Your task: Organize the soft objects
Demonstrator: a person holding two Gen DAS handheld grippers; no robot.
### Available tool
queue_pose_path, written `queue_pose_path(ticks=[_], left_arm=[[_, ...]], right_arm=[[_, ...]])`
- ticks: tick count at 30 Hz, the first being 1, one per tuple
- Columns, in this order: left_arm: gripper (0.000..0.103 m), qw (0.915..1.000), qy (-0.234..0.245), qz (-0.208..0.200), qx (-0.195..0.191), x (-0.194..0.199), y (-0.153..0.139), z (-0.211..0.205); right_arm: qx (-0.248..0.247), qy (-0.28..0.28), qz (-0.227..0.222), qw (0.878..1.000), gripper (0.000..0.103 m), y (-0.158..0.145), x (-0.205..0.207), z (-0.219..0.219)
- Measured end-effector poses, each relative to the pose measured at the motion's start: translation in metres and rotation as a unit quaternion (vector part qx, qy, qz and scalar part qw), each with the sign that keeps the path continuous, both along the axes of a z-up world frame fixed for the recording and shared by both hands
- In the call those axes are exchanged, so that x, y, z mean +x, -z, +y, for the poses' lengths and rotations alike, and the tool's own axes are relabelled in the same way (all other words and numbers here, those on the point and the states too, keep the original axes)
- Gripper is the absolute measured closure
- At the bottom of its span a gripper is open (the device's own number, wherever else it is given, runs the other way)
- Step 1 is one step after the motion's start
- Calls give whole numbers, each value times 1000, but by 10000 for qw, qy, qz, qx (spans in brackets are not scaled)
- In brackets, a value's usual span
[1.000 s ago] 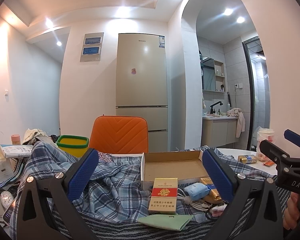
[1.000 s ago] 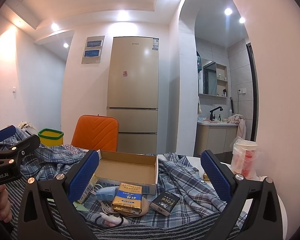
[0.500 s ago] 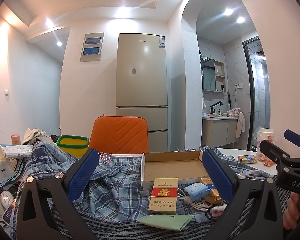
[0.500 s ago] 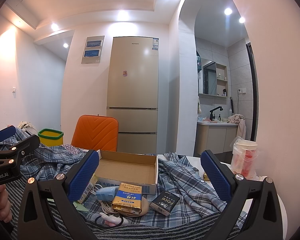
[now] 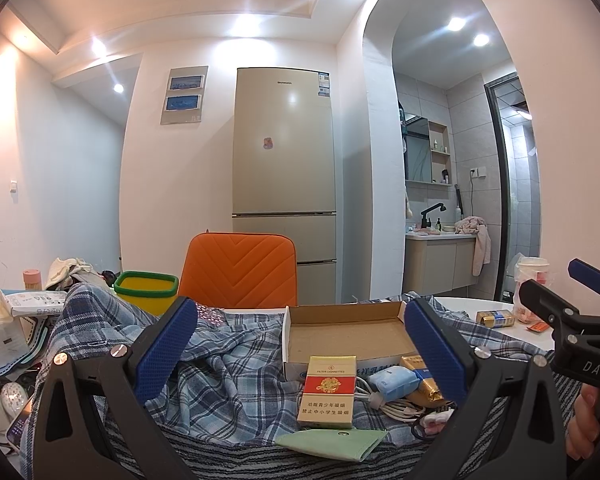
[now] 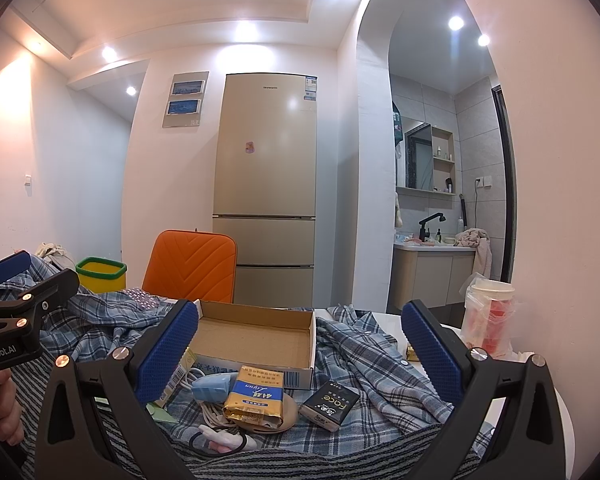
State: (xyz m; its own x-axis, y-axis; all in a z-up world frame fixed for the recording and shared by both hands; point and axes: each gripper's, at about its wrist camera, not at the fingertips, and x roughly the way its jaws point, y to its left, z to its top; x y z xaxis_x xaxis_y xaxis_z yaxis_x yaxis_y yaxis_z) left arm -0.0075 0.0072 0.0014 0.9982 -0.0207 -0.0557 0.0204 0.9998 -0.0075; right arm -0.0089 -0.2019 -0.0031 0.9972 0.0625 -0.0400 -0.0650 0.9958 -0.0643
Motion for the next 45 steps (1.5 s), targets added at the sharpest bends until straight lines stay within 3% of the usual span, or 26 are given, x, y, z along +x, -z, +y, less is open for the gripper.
queue_pose_path(ticks=[11,18,23,28,34,40,43,45], left_arm=[[0,9998,15,175,60,7,-3,-3],[0,9991,-69,386,157,11,-10,-10],[0,9973,159,713,3,17,-24,-12],[0,9951,67,980,83,33,-31,-16],[0,9868,-8,1620,31,37,-19,-9],[7,9809,47,1945,69,33,-5,-4],[9,9765,22,2150,146,33,3,-3],[12,9737,70,2274,147,33,8,-3]], right_arm=[[-26,81,133,9999,0,2,6,-1],[102,145,799,9966,0,-6,28,-11],[213,-41,1107,9936,0,-26,39,-19],[376,-316,1528,9870,0,-39,60,-18],[500,-800,2340,9676,0,-19,79,-9],[436,-1138,3144,9414,10,14,92,10],[295,-1186,3592,9252,18,34,97,20],[238,-1280,3911,9111,33,50,100,26]])
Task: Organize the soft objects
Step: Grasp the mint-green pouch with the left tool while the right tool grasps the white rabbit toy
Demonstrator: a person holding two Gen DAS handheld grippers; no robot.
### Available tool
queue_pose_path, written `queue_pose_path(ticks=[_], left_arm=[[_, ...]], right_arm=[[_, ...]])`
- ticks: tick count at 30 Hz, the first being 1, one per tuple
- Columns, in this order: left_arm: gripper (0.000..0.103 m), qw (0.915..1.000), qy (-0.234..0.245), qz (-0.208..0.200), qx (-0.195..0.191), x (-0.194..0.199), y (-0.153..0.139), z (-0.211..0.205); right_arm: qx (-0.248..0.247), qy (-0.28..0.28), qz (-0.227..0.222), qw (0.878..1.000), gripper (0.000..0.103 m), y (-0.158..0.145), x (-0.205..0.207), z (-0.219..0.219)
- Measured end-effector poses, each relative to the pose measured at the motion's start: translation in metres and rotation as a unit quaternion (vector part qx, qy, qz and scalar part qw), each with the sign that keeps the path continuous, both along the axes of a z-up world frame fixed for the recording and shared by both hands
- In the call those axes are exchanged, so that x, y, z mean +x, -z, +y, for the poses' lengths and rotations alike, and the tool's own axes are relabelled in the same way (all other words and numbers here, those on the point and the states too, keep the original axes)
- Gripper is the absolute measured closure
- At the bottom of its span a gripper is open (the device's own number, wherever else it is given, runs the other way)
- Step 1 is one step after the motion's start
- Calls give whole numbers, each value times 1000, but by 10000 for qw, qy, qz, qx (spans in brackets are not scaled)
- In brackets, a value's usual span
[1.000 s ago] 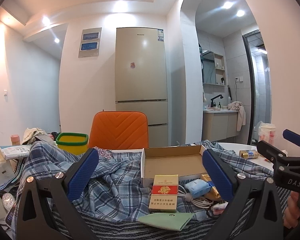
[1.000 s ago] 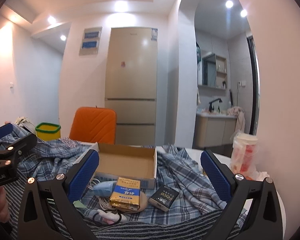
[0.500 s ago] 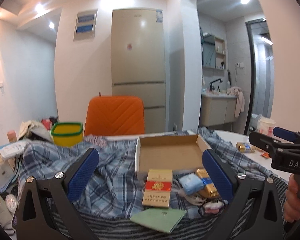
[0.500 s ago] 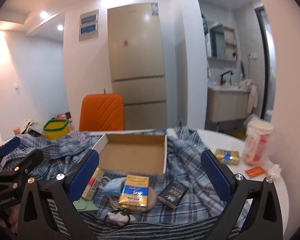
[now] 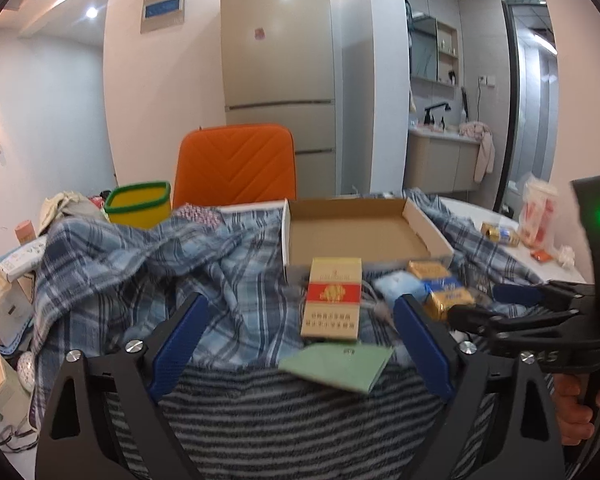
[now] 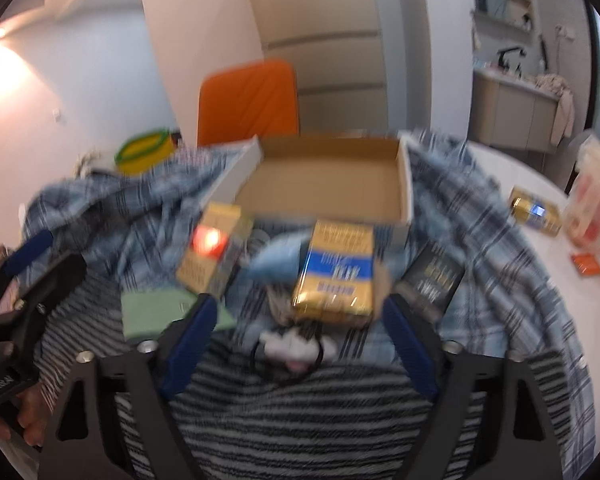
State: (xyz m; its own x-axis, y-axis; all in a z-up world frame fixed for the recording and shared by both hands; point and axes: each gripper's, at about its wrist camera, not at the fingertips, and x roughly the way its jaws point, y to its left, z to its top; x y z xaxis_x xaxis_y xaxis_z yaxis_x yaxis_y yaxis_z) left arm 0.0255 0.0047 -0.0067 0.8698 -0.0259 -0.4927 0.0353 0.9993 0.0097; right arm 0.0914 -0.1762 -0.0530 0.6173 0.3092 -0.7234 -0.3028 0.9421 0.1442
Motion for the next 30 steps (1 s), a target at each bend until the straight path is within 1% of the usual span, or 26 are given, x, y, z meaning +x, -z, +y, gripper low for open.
queue_pose_path(ticks=[2,4,7,10,13,16,17,19,20,22,24,28,30], left_arm=[[12,9999,76,102,-35,0,6,1],[12,9998,110,184,-2,1,10,0],[13,9991,194,378,21,5,20,0],[13,9974,322,633,-91,11,30,2],[13,9959,406,794,-178,15,36,4],[13,9950,455,876,-160,17,40,1],[13,9946,463,919,-126,17,42,-1],[17,9936,487,1023,-52,19,46,-4],[21,9930,514,1063,-24,20,47,-5],[22,9924,611,1068,9,20,45,-7],[22,9930,648,978,97,17,41,-9],[22,9917,716,1033,253,20,38,-11],[22,9904,672,1120,447,27,39,-12]], right_arm=[[-8,-77,298,9995,37,14,4,4],[-29,-55,483,9988,38,23,8,4],[1,-25,563,9984,42,27,12,2],[-128,-36,604,9981,46,33,14,7],[-197,-7,608,9980,47,33,15,7],[-298,52,605,9977,51,34,15,5],[-332,79,591,9977,54,34,15,6],[-326,124,572,9978,62,34,14,4],[-298,153,583,9977,66,35,14,3],[-223,184,559,9980,71,34,13,0],[-141,169,496,9985,77,32,11,-1],[-33,65,311,9995,82,27,4,0],[-13,47,216,9998,82,24,2,1]])
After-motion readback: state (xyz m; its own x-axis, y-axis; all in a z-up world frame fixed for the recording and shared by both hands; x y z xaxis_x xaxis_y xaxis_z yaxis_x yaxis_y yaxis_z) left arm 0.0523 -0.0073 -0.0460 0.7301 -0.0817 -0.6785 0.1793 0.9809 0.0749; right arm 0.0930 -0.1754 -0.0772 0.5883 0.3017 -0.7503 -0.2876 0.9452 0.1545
